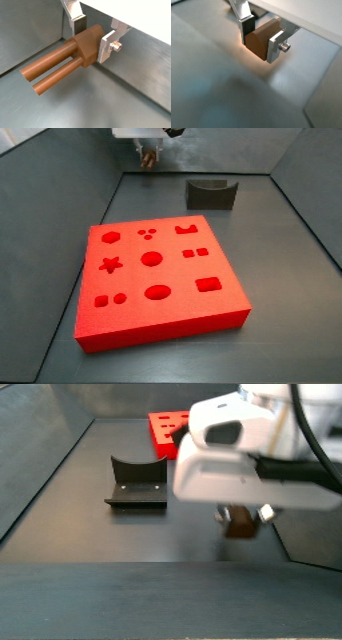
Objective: Pick up the 3 prong object. Move up. Rotate the 3 prong object. Place the 3 prong object on the fixture. Regrasp the 3 prong object. Move to above the board. Insert the 3 prong object.
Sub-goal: Rotate the 3 prong object.
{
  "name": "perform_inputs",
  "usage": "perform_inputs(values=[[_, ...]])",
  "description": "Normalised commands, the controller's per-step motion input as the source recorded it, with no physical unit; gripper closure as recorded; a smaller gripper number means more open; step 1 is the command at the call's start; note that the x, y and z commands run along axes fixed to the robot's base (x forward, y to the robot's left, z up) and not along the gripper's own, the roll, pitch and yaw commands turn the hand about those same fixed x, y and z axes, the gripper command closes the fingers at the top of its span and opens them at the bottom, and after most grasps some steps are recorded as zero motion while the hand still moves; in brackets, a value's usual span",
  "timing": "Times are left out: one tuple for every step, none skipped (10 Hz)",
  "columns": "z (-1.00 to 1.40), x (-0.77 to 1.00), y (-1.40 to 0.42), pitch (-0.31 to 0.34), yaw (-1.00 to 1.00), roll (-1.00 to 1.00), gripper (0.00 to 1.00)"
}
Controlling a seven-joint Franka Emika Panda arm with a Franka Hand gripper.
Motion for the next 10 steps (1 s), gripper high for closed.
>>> perform_inputs(values=[[0.34, 0.13, -1.00, 0.019, 0.03, 0.04, 1.00], [0.31, 0.11, -1.00, 0.036, 0.03, 0.06, 1.00], [0.29, 0.11, -1.00, 0.045, 0.03, 0.07, 1.00], [0.26, 0.09, -1.00, 0.078, 0.03, 0.10, 1.00], [0.26, 0.07, -1.00, 0.087, 0.03, 0.11, 1.00], [0.17, 0.04, -0.77, 0.087, 0.03, 0.13, 1.00], [0.10, 0.02, -0.51, 0.082, 0.04, 0.15, 1.00], [0.07, 0.01, -0.31, 0.080, 0.04, 0.17, 1.00], [0.05, 0.01, -0.18, 0.078, 0.04, 0.18, 1.00], [0.00, 0.00, 0.00, 0.000, -1.00, 0.00, 1.00]])
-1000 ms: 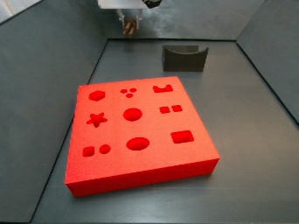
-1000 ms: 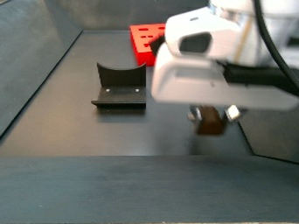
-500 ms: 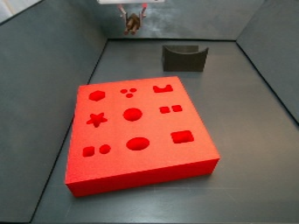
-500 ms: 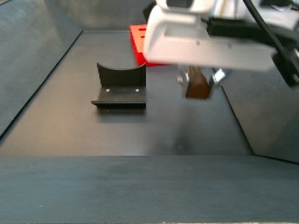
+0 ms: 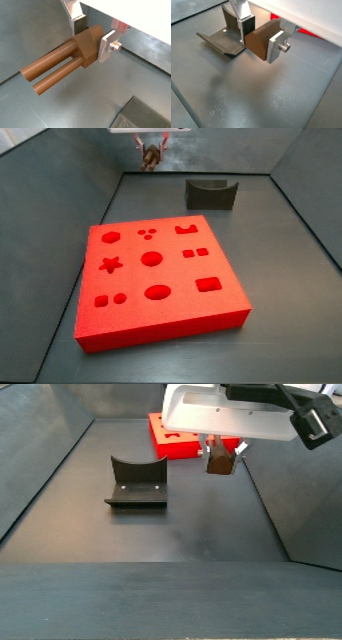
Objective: Pick up the 3 prong object. Move up. Rotate the 3 prong object. Place the 3 prong object on the fixture. Regrasp the 3 prong object. Move to above the board. Insert the 3 prong object.
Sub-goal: Rotate the 3 prong object.
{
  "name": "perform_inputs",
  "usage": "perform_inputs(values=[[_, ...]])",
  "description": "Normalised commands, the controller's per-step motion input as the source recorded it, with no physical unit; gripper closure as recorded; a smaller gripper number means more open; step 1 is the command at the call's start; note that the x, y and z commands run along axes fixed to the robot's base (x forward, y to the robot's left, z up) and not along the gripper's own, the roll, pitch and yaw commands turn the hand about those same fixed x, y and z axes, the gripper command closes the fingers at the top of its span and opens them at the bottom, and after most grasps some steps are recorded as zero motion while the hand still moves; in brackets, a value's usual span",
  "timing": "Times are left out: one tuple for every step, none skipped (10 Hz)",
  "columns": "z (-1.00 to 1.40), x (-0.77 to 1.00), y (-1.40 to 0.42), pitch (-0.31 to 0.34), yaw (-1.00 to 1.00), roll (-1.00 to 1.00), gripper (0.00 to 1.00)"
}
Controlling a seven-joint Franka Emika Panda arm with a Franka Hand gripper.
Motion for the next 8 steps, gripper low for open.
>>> perform_inputs(values=[[0.00, 0.00, 0.00, 0.000, -1.00, 0.00, 1.00], [0.00, 0.00, 0.03, -0.001, -1.00, -0.01, 1.00], [0.00, 0.00, 0.02, -0.001, -1.00, -0.01, 1.00], [0.00, 0.00, 0.02, -0.001, -1.00, -0.01, 1.00], [0.00, 0.00, 0.02, -0.001, -1.00, -0.01, 1.00], [0.00, 0.00, 0.02, -0.001, -1.00, -0.01, 1.00], [0.00, 0.00, 0.02, -0.001, -1.00, -0.01, 1.00], [0.00, 0.00, 0.01, -0.001, -1.00, -0.01, 1.00]])
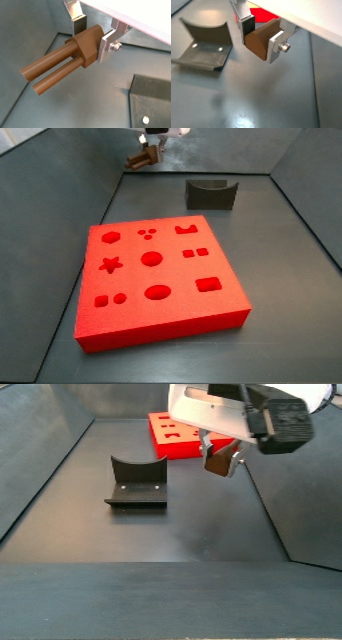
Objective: Pick up the 3 prong object. Move up. Rotate the 3 prong object. Place the 3 prong object on the fixture. Regrasp the 3 prong object. Move to above the board. Insert the 3 prong object.
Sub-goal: Rotate the 3 prong object.
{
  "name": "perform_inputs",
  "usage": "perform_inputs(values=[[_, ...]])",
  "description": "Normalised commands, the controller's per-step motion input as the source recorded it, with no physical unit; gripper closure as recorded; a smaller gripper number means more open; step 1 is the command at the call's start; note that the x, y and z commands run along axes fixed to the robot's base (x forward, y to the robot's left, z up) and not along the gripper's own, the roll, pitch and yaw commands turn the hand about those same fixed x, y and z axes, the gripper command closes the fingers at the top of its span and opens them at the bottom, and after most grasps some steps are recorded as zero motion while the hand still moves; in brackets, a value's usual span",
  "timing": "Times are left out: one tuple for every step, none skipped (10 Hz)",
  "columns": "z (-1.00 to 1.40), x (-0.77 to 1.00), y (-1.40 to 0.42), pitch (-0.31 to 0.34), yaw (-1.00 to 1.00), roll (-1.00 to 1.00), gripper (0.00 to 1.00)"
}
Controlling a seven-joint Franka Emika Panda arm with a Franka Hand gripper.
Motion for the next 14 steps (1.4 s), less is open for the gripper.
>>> perform_inputs(values=[[0.00, 0.00, 0.01, -0.001, -1.00, -0.01, 1.00], [0.00, 0.00, 0.01, -0.001, -1.00, -0.01, 1.00], [0.00, 0.00, 0.01, -0.001, -1.00, -0.01, 1.00], [0.00, 0.00, 0.01, -0.001, -1.00, -0.01, 1.00], [0.00, 0.00, 0.01, -0.001, -1.00, -0.01, 1.00], [0.00, 0.00, 0.01, -0.001, -1.00, -0.01, 1.00], [0.00, 0.00, 0.01, -0.001, -1.00, -0.01, 1.00], [0.00, 0.00, 0.01, -0.002, -1.00, -0.01, 1.00], [0.00, 0.00, 0.01, -0.002, -1.00, -0.01, 1.00], [0.00, 0.00, 0.01, -0.002, -1.00, -0.01, 1.00], [0.00, 0.00, 0.01, -0.002, -1.00, -0.01, 1.00], [0.00, 0.00, 0.01, -0.002, -1.00, -0.01, 1.00], [0.00, 0.00, 0.01, -0.002, -1.00, -0.01, 1.00], [0.00, 0.00, 0.01, -0.002, -1.00, -0.01, 1.00]])
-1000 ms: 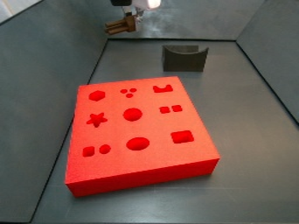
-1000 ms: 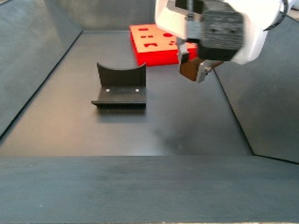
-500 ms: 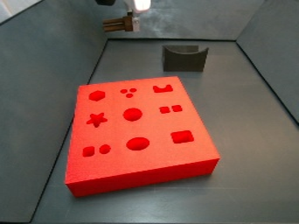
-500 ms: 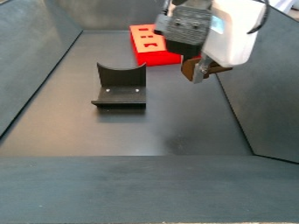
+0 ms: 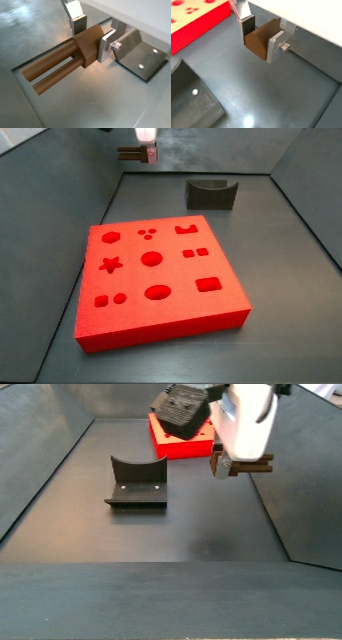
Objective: Pick up the 3 prong object. Move up. Rotate the 3 prong object. Place the 3 prong object on the fixture. Regrasp the 3 prong object. Move to above the board. Insert the 3 prong object.
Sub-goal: Rotate the 3 prong object.
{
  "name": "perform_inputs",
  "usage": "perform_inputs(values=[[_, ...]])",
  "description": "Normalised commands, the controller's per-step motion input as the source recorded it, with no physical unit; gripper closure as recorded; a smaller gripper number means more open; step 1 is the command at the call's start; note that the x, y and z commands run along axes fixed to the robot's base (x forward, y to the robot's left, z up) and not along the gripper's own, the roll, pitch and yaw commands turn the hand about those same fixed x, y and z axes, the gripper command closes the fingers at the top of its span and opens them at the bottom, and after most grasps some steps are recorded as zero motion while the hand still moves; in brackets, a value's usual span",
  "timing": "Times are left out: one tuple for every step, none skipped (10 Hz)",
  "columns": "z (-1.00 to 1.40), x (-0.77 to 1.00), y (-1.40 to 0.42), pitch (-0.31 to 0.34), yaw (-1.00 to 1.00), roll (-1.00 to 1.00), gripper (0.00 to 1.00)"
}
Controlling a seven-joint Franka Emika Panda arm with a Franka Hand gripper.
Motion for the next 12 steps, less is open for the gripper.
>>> perform_inputs(values=[[0.00, 0.00, 0.01, -0.002, -1.00, -0.01, 1.00], [0.00, 0.00, 0.01, -0.002, -1.00, -0.01, 1.00], [0.00, 0.00, 0.01, -0.002, -1.00, -0.01, 1.00], [0.00, 0.00, 0.02, -0.002, -1.00, -0.01, 1.00], [0.00, 0.00, 0.01, -0.002, -1.00, -0.01, 1.00], [0.00, 0.00, 0.02, -0.003, -1.00, -0.01, 1.00], [0.00, 0.00, 0.02, -0.003, -1.00, -0.02, 1.00], [0.00, 0.00, 0.02, -0.003, -1.00, -0.02, 1.00], [0.00, 0.00, 0.02, -0.003, -1.00, -0.02, 1.00], [0.00, 0.00, 0.02, -0.003, -1.00, -0.02, 1.00], [0.00, 0.00, 0.02, -0.003, -1.00, -0.02, 1.00], [0.00, 0.00, 0.02, -0.004, -1.00, -0.02, 1.00]])
